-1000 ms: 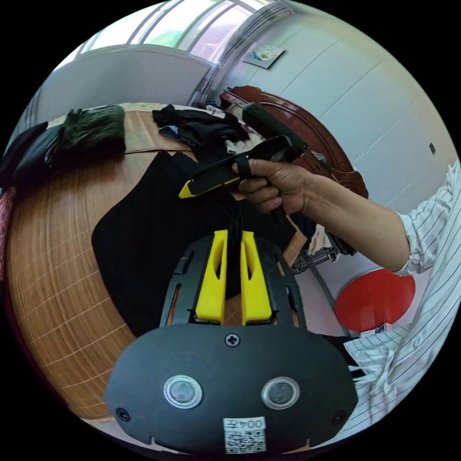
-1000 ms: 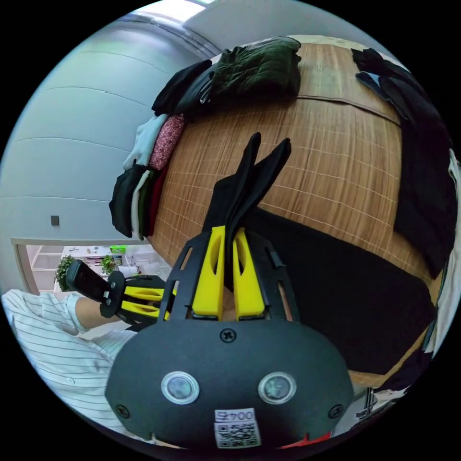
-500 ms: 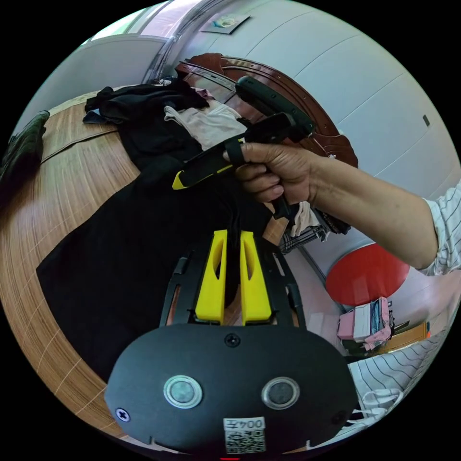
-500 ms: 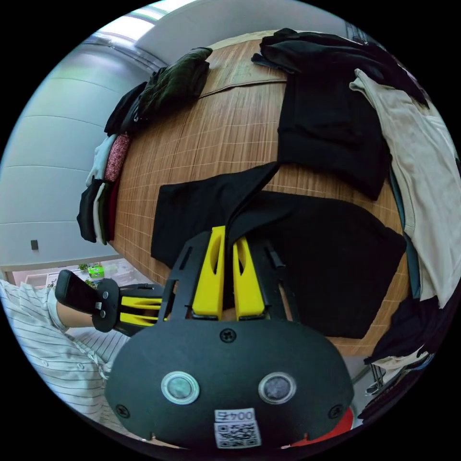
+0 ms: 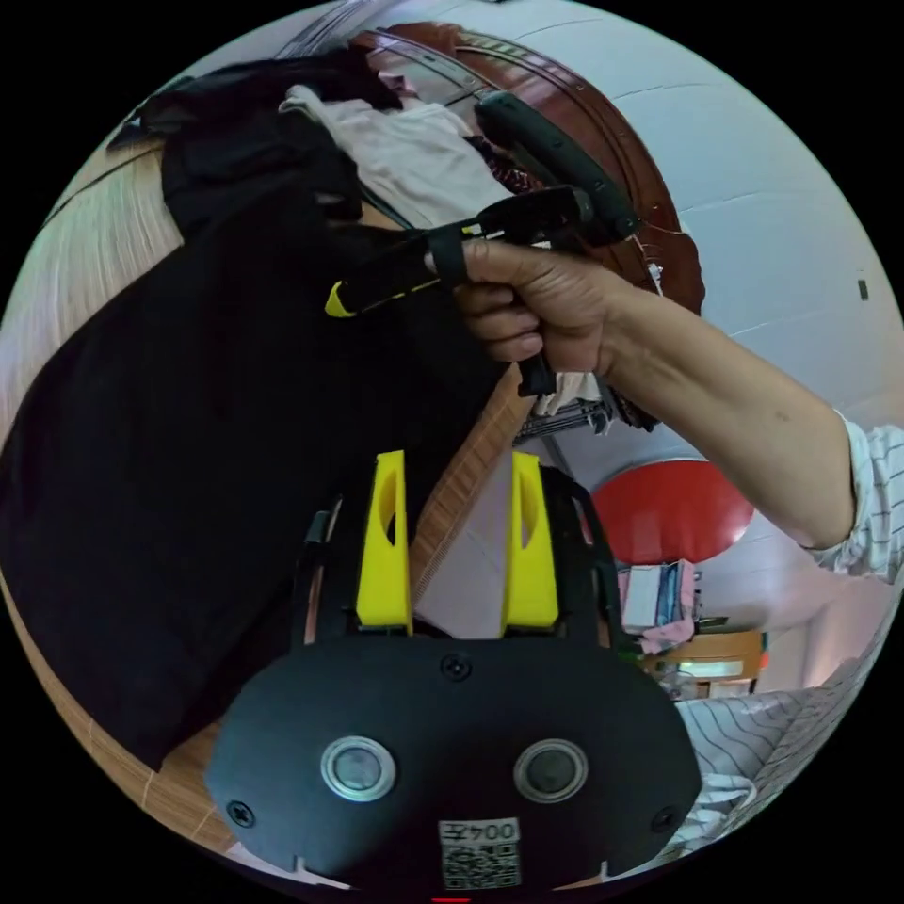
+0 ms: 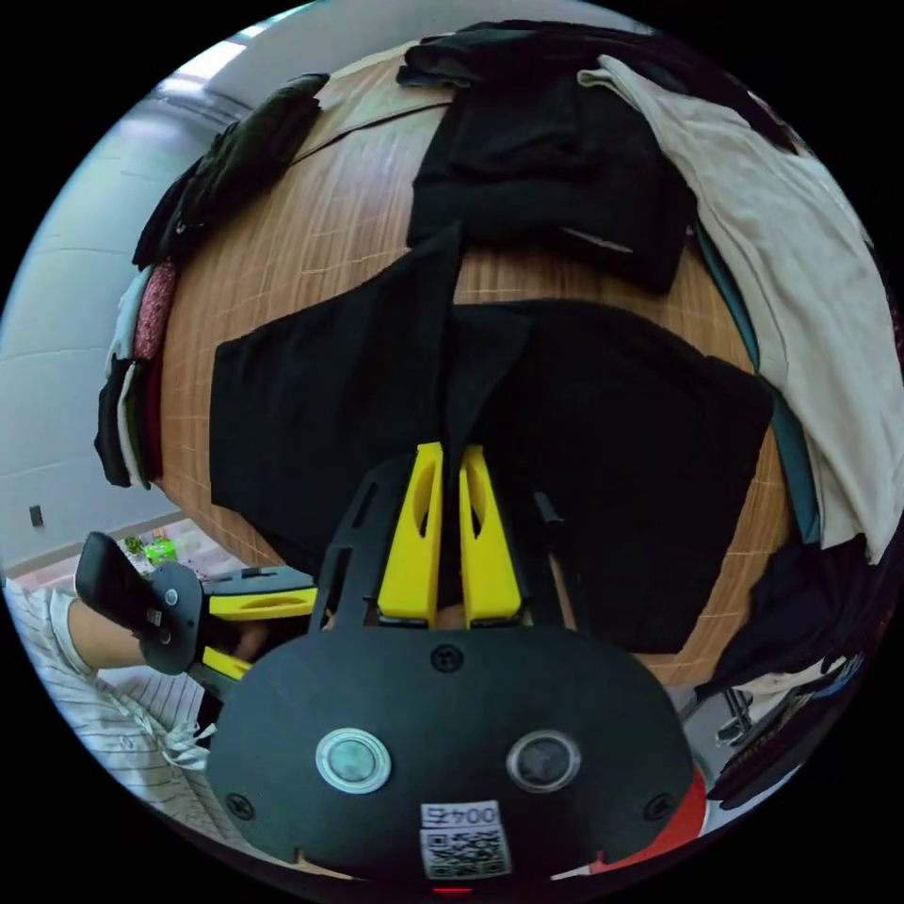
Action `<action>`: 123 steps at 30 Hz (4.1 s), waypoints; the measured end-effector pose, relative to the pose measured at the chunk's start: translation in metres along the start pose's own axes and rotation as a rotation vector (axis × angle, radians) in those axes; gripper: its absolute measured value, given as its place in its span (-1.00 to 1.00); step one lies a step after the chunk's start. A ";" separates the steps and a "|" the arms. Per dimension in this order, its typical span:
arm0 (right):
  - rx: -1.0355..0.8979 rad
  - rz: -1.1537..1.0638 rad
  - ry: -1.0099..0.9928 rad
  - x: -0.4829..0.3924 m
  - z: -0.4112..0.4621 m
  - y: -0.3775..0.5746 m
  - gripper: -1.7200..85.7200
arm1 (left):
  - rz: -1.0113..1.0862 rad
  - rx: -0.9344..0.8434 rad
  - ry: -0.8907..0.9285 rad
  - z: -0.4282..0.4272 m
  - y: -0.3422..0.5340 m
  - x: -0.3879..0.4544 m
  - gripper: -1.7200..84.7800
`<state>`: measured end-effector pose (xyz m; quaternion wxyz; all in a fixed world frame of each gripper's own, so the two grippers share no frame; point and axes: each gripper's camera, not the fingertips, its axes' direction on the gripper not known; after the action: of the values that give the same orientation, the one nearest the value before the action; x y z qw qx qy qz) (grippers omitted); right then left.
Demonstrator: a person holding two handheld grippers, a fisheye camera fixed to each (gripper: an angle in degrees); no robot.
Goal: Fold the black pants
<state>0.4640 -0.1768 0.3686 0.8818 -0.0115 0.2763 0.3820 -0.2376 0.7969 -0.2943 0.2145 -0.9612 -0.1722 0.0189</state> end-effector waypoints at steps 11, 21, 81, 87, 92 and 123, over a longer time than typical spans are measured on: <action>0.034 0.294 -0.365 0.104 0.005 0.077 -0.75 | -0.063 0.078 -0.209 -0.092 0.004 -0.056 -0.65; 0.155 0.452 -0.501 0.154 0.010 0.190 -0.77 | -0.165 -0.017 -0.587 -0.111 0.036 -0.104 -0.65; 0.579 0.901 -0.819 0.164 0.088 0.386 -0.78 | 0.223 -0.091 -0.687 -0.067 0.104 -0.143 -0.62; 0.496 0.789 -0.745 0.143 0.087 0.346 -0.87 | 0.223 -0.085 -0.672 -0.075 0.108 -0.151 -0.62; 0.452 0.802 -0.595 0.110 0.066 0.330 -0.89 | 0.268 -0.107 -0.667 -0.082 0.110 -0.156 -0.63; 0.307 1.010 -0.399 -0.016 0.062 0.239 -0.86 | 0.218 -0.034 -0.485 -0.178 0.036 -0.150 -0.80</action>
<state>0.3224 -0.0039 0.4748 0.6164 0.3229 0.1277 0.7068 -0.3474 0.6430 -0.1538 0.1476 -0.9449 -0.1142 0.2690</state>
